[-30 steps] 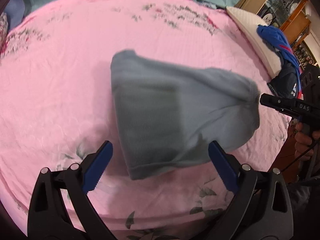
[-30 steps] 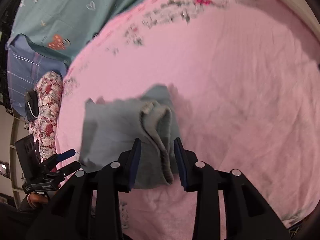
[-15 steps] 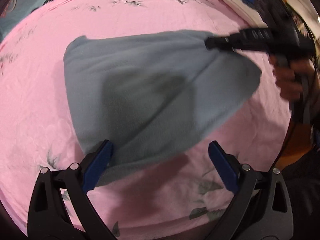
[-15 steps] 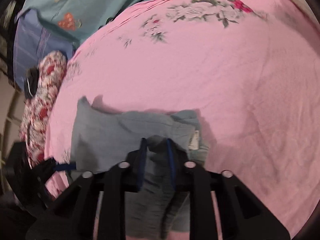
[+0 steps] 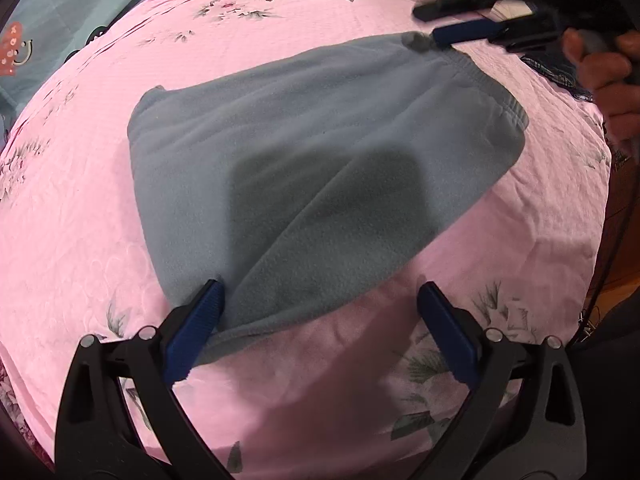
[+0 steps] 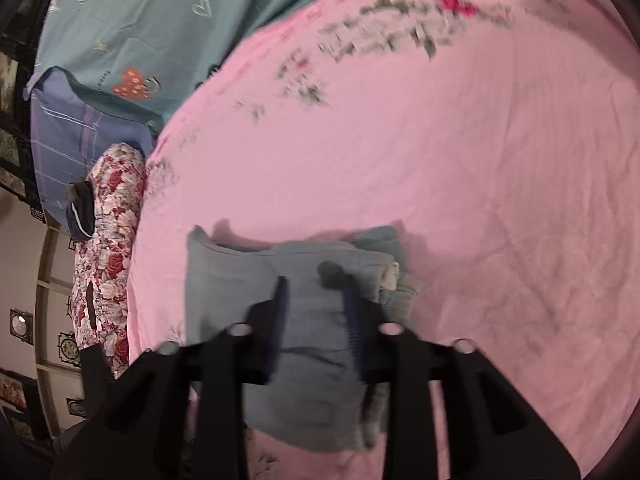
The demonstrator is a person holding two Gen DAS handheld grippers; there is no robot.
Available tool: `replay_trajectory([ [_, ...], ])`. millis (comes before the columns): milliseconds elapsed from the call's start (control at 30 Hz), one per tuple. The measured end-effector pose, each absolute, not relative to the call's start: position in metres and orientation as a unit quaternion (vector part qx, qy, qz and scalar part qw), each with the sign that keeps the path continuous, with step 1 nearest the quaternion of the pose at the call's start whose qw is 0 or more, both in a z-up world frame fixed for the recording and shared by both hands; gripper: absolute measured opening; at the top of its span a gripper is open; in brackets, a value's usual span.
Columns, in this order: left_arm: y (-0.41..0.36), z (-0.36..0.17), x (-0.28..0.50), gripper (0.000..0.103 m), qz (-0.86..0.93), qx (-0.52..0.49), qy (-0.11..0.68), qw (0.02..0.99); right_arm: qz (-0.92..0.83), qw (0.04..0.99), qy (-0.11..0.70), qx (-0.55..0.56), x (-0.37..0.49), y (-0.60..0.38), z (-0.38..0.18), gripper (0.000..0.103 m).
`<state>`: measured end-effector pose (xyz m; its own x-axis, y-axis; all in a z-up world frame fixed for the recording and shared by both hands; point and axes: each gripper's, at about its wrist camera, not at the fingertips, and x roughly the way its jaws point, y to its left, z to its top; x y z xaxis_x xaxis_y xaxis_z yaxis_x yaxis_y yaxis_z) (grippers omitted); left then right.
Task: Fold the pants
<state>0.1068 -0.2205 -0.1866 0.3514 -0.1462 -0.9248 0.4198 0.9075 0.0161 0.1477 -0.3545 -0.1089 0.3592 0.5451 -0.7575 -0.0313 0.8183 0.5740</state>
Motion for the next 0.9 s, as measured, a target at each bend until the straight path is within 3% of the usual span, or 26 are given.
replay_trajectory([
  [200, -0.220, -0.187, 0.104, 0.099, -0.172, 0.126, 0.541, 0.813, 0.209, 0.822, 0.494, 0.194, 0.108, -0.340, -0.071, 0.051],
  [467, -0.223, -0.190, 0.109, 0.101, -0.172, 0.130, 0.545, 0.810, 0.217, 0.795, 0.558, 0.099, 0.068, -0.317, -0.137, 0.046],
  [600, -0.215, -0.180, 0.107, 0.101, -0.196, 0.130, 0.552, 0.800, 0.217, 0.797, 0.554, 0.105, 0.065, -0.320, -0.134, 0.046],
  [767, -0.156, -0.133, 0.106, 0.101, -0.184, 0.051, 0.529, 0.827, 0.225, 0.797, 0.550, 0.111, 0.063, -0.325, -0.134, 0.046],
  [900, -0.124, -0.126, 0.128, 0.101, -0.156, -0.041, 0.531, 0.832, 0.227, 0.795, 0.552, 0.107, 0.060, -0.324, -0.135, 0.046],
])
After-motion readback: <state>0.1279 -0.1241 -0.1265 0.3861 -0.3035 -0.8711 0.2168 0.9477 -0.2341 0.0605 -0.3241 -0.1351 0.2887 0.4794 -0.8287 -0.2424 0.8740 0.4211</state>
